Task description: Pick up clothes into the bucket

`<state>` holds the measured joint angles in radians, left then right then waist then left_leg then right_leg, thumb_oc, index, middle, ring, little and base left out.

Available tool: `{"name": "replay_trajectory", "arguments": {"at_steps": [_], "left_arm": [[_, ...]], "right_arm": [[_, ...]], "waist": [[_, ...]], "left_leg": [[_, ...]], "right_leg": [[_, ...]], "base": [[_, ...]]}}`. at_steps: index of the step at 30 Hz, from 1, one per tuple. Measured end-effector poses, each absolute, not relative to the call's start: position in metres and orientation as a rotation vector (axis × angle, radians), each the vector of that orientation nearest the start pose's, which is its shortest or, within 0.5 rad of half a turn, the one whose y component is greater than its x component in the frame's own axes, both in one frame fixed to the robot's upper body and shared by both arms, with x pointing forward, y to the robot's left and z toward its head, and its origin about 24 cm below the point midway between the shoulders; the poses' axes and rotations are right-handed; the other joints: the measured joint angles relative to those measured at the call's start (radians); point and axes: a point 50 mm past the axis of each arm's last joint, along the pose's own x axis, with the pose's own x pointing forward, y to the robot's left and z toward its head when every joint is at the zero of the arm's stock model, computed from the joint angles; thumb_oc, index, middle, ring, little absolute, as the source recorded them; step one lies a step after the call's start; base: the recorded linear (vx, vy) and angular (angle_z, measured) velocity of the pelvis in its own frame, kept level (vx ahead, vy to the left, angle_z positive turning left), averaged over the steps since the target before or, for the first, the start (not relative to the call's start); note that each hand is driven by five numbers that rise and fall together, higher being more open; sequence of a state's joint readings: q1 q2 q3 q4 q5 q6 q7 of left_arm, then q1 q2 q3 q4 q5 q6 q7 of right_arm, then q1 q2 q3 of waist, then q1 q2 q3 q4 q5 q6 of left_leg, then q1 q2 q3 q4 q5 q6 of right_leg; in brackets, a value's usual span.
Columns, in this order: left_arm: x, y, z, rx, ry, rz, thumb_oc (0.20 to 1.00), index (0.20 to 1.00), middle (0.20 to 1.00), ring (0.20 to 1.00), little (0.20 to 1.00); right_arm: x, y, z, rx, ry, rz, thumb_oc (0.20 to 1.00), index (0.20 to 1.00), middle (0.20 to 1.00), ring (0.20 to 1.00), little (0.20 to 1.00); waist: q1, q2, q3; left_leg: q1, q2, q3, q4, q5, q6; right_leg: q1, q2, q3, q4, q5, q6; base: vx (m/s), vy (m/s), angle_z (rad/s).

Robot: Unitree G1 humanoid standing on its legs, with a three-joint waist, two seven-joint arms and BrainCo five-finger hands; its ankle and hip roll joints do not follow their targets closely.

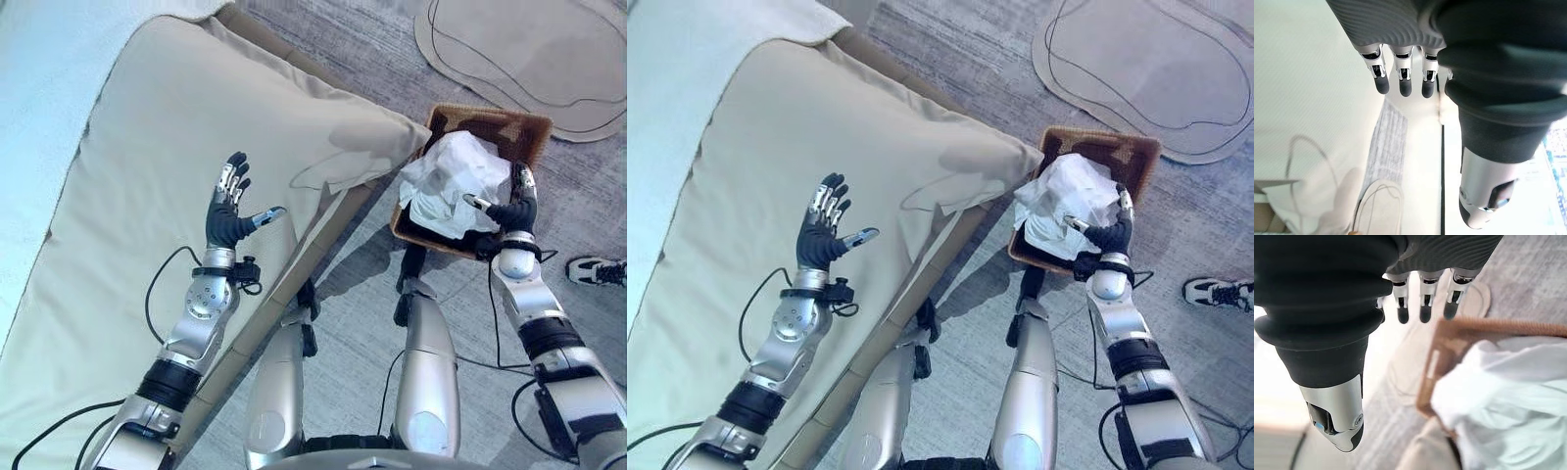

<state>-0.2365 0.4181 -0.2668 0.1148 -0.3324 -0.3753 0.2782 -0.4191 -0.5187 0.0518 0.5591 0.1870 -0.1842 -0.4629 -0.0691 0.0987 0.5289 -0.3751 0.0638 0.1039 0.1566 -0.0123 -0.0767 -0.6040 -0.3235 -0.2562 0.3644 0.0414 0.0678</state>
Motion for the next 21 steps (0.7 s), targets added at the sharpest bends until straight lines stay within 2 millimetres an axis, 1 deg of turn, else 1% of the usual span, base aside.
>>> {"name": "replay_trajectory", "arguments": {"at_steps": [2, 5, 7, 8, 11, 12, 15, 16, 17, 19, 21], "left_arm": [[0.284, 0.176, 0.102, 0.026, -0.389, 0.011, 1.000, 1.000, 1.000, 1.000, 1.000], [0.280, 0.181, 0.096, 0.027, -0.366, 0.021, 1.000, 1.000, 1.000, 1.000, 1.000], [0.278, 0.182, 0.092, 0.024, -0.352, 0.022, 1.000, 1.000, 1.000, 1.000, 1.000], [0.275, 0.186, 0.089, 0.017, -0.342, 0.036, 1.000, 1.000, 1.000, 1.000, 1.000], [0.272, 0.188, 0.084, 0.013, -0.321, 0.041, 1.000, 1.000, 1.000, 1.000, 1.000], [0.269, 0.189, 0.079, 0.014, -0.302, 0.040, 1.000, 1.000, 1.000, 1.000, 1.000], [0.266, 0.189, 0.074, 0.012, -0.285, 0.038, 1.000, 1.000, 1.000, 1.000, 1.000], [0.264, 0.192, 0.070, 0.014, -0.273, 0.044, 1.000, 1.000, 1.000, 1.000, 1.000], [0.263, 0.192, 0.070, 0.013, -0.271, 0.048, 1.000, 1.000, 1.000, 1.000, 1.000], [0.258, 0.194, 0.063, 0.008, -0.245, 0.059, 1.000, 1.000, 1.000, 1.000, 1.000], [0.254, 0.197, 0.057, 0.012, -0.221, 0.065, 1.000, 1.000, 1.000, 1.000, 1.000]], "right_arm": [[0.316, -0.276, 0.088, -0.299, -0.136, -0.520, 1.000, 1.000, 1.000, 1.000, 1.000], [0.315, -0.273, 0.090, -0.275, -0.158, -0.509, 1.000, 1.000, 1.000, 1.000, 1.000], [0.310, -0.272, 0.089, -0.241, -0.171, -0.512, 1.000, 1.000, 1.000, 1.000, 1.000], [0.305, -0.269, 0.089, -0.225, -0.187, -0.501, 1.000, 1.000, 1.000, 1.000, 1.000], [0.298, -0.263, 0.084, -0.196, -0.194, -0.493, 1.000, 1.000, 1.000, 1.000, 1.000], [0.294, -0.260, 0.080, -0.182, -0.194, -0.486, 1.000, 1.000, 1.000, 1.000, 1.000], [0.287, -0.255, 0.079, -0.147, -0.211, -0.477, 1.000, 1.000, 1.000, 1.000, 1.000], [0.284, -0.254, 0.075, -0.138, -0.206, -0.464, 1.000, 1.000, 1.000, 1.000, 1.000], [0.283, -0.253, 0.074, -0.132, -0.205, -0.458, 1.000, 1.000, 1.000, 1.000, 1.000], [0.276, -0.245, 0.063, -0.103, -0.182, -0.421, 1.000, 1.000, 1.000, 1.000, 1.000], [0.272, -0.241, 0.054, -0.096, -0.149, -0.388, 1.000, 1.000, 1.000, 1.000, 1.000]], "waist": [[0.003, -0.005, -0.002], [0.002, -0.007, -0.006], [0.003, -0.008, -0.008], [0.002, -0.009, -0.020], [0.004, -0.020, -0.050], [0.004, -0.025, -0.087], [0.004, -0.031, -0.112], [0.006, -0.035, -0.142], [0.004, -0.035, -0.148], [0.005, -0.045, -0.192], [0.009, -0.053, -0.213]], "left_leg": [[0.037, 0.004, -0.003, -0.030, 0.012, 0.000], [0.081, 0.005, -0.006, -0.062, 0.021, -0.001], [0.123, 0.011, -0.013, -0.095, 0.035, -0.005], [0.141, 0.016, -0.023, -0.112, 0.042, -0.005], [0.177, 0.025, -0.028, -0.131, 0.045, -0.008], [0.181, 0.026, -0.033, -0.138, 0.045, -0.008], [0.229, 0.026, -0.040, -0.148, 0.045, -0.008], [0.240, 0.027, -0.043, -0.155, 0.044, -0.009], [0.250, 0.028, -0.045, -0.160, 0.044, -0.009], [0.282, 0.033, -0.047, -0.174, 0.044, -0.009], [0.316, 0.038, -0.044, -0.189, 0.044, -0.009]], "right_leg": [[0.038, 0.008, -0.008, -0.023, 0.003, 0.004], [0.084, 0.012, -0.021, -0.050, 0.007, 0.009], [0.133, 0.024, -0.039, -0.079, 0.014, 0.017], [0.162, 0.026, -0.054, -0.100, 0.019, 0.021], [0.210, 0.040, -0.070, -0.131, 0.024, 0.022], [0.224, 0.041, -0.081, -0.145, 0.026, 0.024], [0.284, 0.043, -0.093, -0.166, 0.027, 0.027], [0.303, 0.047, -0.101, -0.185, 0.030, 0.030], [0.318, 0.050, -0.106, -0.196, 0.034, 0.035], [0.363, 0.062, -0.111, -0.239, 0.046, 0.043], [0.409, 0.078, -0.115, -0.282, 0.061, 0.050]], "base": [[0.05, -0.026, 0.06], [0.06, -0.036, 0.05], [0.09, -0.040, 0.11], [0.04, -0.009, 0.14], [0.07, -0.002, 0.09], [0.08, 0.009, 0.09], [0.08, 0.026, 0.11], [0.06, 0.026, 0.07], [0.04, 0.027, 0.07], [0.04, 0.028, 0.00], [0.04, 0.016, -0.03]]}}
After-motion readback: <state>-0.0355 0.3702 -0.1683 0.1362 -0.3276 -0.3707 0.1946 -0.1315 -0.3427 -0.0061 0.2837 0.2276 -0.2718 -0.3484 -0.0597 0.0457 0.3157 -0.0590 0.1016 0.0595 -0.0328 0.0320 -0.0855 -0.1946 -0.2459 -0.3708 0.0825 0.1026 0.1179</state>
